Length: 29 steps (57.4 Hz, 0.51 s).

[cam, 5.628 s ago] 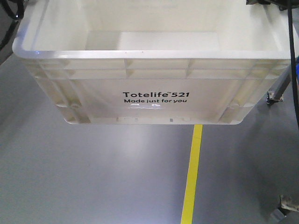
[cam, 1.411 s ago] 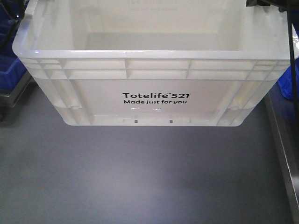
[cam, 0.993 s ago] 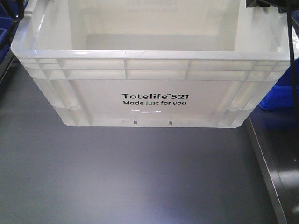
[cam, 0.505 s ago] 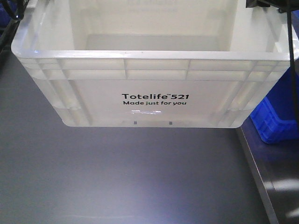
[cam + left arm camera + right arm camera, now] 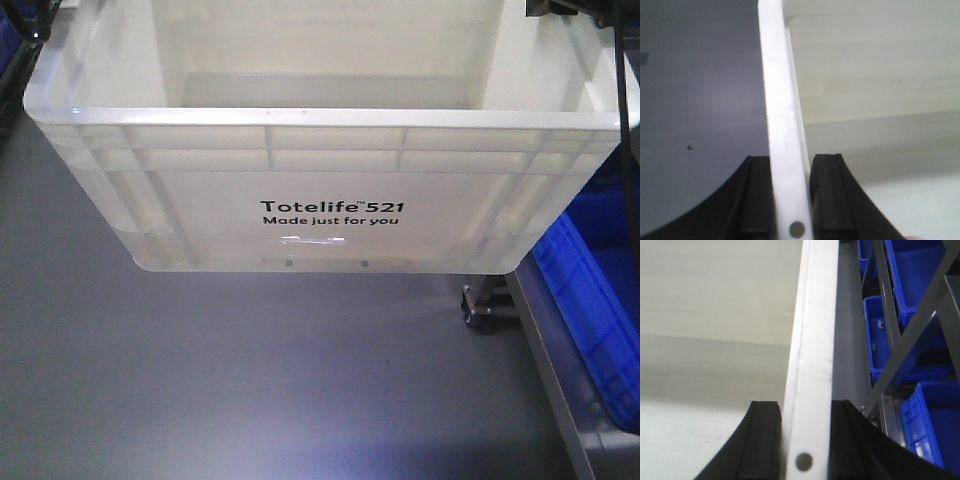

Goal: Place moving items into box and shelve
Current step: 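Hold the white tote by its rims while the base turns toward the blue-bin shelf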

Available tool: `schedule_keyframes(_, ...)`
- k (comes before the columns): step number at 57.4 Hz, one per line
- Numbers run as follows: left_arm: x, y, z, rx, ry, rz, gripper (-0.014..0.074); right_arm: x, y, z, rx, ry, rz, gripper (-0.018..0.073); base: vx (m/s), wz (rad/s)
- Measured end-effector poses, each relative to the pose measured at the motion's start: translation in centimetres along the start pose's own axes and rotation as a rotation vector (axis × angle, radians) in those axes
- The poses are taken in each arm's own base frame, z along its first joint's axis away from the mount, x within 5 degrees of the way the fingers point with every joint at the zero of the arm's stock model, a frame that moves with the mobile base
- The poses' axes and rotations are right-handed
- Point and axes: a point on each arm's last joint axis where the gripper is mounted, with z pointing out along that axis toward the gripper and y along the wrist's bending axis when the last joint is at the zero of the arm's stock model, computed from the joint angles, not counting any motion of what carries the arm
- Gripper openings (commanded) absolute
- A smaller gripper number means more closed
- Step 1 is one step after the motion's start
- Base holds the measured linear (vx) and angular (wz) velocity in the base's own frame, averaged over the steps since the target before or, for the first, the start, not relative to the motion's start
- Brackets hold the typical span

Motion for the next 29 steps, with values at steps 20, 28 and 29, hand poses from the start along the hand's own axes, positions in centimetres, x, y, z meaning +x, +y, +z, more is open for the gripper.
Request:
schedule_keyframes(20, 0.0, 0.0, 0.0, 0.0, 0.0, 0.0, 0.0002, -0.01, 0.0, 0.0, 0.0, -0.001, 0.0, -0.0005, 0.57, 0.04)
schedule_keyframes(28, 0.0, 0.0, 0.0, 0.0, 0.0, 0.0, 0.0002, -0.01, 0.0, 0.0, 0.0, -0.001, 0.0, -0.0005, 0.58, 0.01)
schedule_keyframes(29, 0.0, 0.0, 0.0, 0.0, 0.0, 0.0, 0.0002, -0.01, 0.0, 0.0, 0.0, -0.001, 0.0, -0.0005, 0.58, 0.01)
